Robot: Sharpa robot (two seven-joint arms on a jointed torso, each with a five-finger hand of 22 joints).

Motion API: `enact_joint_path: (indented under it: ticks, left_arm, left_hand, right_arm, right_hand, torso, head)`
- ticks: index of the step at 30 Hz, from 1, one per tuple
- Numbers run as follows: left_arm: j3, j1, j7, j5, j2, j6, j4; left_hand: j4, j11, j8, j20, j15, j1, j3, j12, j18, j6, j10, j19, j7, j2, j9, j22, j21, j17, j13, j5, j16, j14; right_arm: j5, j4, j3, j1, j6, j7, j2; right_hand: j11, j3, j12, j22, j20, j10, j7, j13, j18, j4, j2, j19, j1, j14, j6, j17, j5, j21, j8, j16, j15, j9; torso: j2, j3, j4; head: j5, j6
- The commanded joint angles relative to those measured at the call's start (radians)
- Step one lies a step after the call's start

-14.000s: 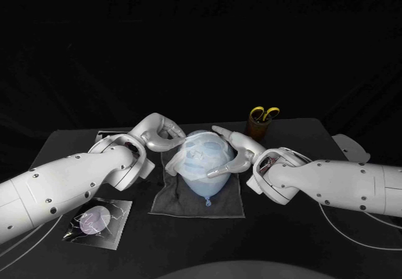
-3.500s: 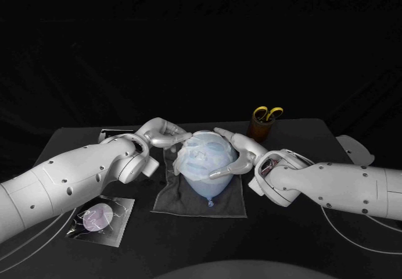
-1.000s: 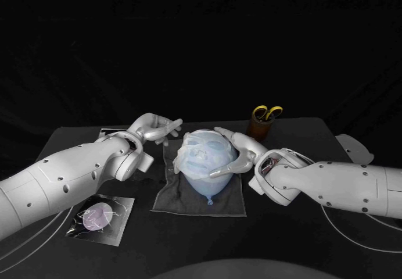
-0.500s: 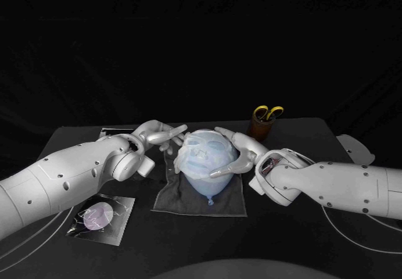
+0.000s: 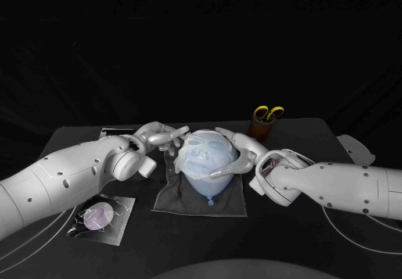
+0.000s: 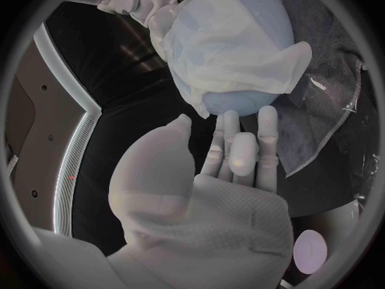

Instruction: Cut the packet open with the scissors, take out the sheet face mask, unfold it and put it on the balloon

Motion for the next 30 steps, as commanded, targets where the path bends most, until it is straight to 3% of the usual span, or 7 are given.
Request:
enact_joint_path:
  ticks: [1,2,7,10,23,27,30]
  left_arm:
    - [0.001,0.001,0.008,0.05,0.004,0.029,0.005]
    - [0.001,0.001,0.008,0.051,0.005,0.03,0.006]
    - [0.001,0.001,0.018,0.056,0.007,0.028,0.011]
    - [0.001,0.001,0.028,0.054,0.008,0.016,0.014]
    - [0.001,0.0,0.036,0.043,0.016,0.014,0.025]
    - [0.001,0.0,0.041,0.043,0.017,0.008,0.027]
    - [0.001,0.0,0.047,0.049,0.018,-0.004,0.026]
  left_hand:
    - [0.0,-0.004,0.011,-0.003,-0.001,0.019,-0.024,0.064,0.014,-0.005,-0.004,-0.005,-0.002,0.006,-0.008,0.005,0.01,0.03,0.034,-0.006,0.01,0.021]
    - [0.0,-0.007,0.016,-0.003,-0.004,0.035,-0.04,0.104,0.015,-0.007,-0.008,-0.006,-0.003,0.01,-0.014,0.009,0.014,0.047,0.056,-0.006,0.014,0.031]
    - [-0.001,-0.008,0.021,-0.004,-0.006,0.093,-0.07,0.163,0.013,-0.014,-0.022,-0.002,-0.003,0.008,-0.033,0.021,0.026,0.088,0.087,-0.005,0.022,0.056]
    - [-0.03,-0.012,0.028,-0.005,-0.009,0.189,-0.073,0.18,0.01,-0.008,-0.028,0.014,-0.007,-0.01,-0.043,0.041,0.039,0.104,0.094,-0.005,0.025,0.067]
    - [-0.052,-0.013,0.029,-0.008,-0.01,0.318,-0.081,0.199,0.007,0.003,-0.011,0.032,-0.007,-0.013,-0.074,0.065,0.055,0.124,0.108,-0.005,0.027,0.082]
    - [-0.057,-0.019,0.041,-0.009,-0.014,0.349,-0.075,0.204,0.004,0.028,0.003,0.045,-0.016,-0.002,-0.079,0.078,0.062,0.142,0.119,-0.005,0.028,0.094]
    - [-0.07,-0.032,0.063,-0.011,-0.024,0.393,-0.05,0.217,0.0,0.073,0.042,0.069,-0.034,0.025,-0.078,0.103,0.075,0.195,0.15,-0.005,0.029,0.129]
  right_arm:
    - [-0.001,0.0,-0.008,-0.01,0.048,-0.028,0.004]
    - [-0.001,0.0,-0.008,-0.01,0.048,-0.028,0.004]
    - [-0.001,0.0,-0.008,-0.01,0.048,-0.028,0.004]
    - [-0.001,-0.001,-0.008,-0.011,0.049,-0.029,0.005]
    - [-0.001,-0.001,-0.008,-0.011,0.049,-0.029,0.005]
    - [-0.001,0.0,-0.008,-0.011,0.049,-0.03,0.005]
    - [-0.001,0.0,-0.008,-0.011,0.049,-0.03,0.004]
  right_hand:
    - [0.002,0.005,0.005,-0.001,-0.001,0.008,0.127,0.002,0.016,-0.001,-0.002,0.008,0.008,0.006,0.005,-0.001,0.006,0.004,0.004,0.0,-0.002,0.001]
    - [0.002,0.005,0.005,-0.001,-0.001,0.008,0.127,0.002,0.016,-0.001,-0.002,0.008,0.008,0.006,0.005,-0.001,0.006,0.004,0.004,0.0,-0.002,0.001]
    - [0.002,0.005,0.005,-0.001,-0.001,0.008,0.127,0.002,0.016,-0.001,-0.002,0.008,0.008,0.006,0.005,-0.001,0.006,0.004,0.004,0.0,-0.002,0.001]
    - [0.002,0.005,0.005,-0.001,-0.001,0.008,0.127,0.002,0.016,-0.001,-0.002,0.008,0.008,0.006,0.005,-0.001,0.006,0.004,0.004,0.0,-0.002,0.001]
    - [0.002,0.006,0.006,-0.002,-0.001,0.007,0.13,0.001,0.016,-0.001,-0.002,0.008,0.008,0.006,0.006,-0.001,0.007,0.004,0.004,0.0,-0.002,0.001]
    - [0.002,0.006,0.007,-0.002,-0.001,0.007,0.132,0.001,0.016,-0.001,-0.002,0.008,0.009,0.006,0.007,-0.001,0.007,0.004,0.005,0.0,-0.002,0.002]
    - [0.002,0.006,0.007,-0.002,-0.001,0.007,0.132,0.001,0.016,-0.001,-0.002,0.008,0.009,0.006,0.007,-0.001,0.007,0.004,0.005,0.0,-0.002,0.002]
  torso:
    - [0.0,-0.0006,0.0002]
    - [0.0,-0.0007,0.0001]
    - [0.0,0.0,0.0007]
    - [0.0,0.0,0.0007]
    - [0.0,0.0001,0.0002]
    - [0.0,0.0,-0.0002]
    - [0.0,-0.0001,-0.0002]
  head:
    - [0.0,-0.002]
    - [0.0,-0.002]
    - [0.0,-0.002]
    - [0.001,-0.002]
    - [-0.001,-0.001]
    - [-0.002,-0.002]
    - [-0.002,-0.002]
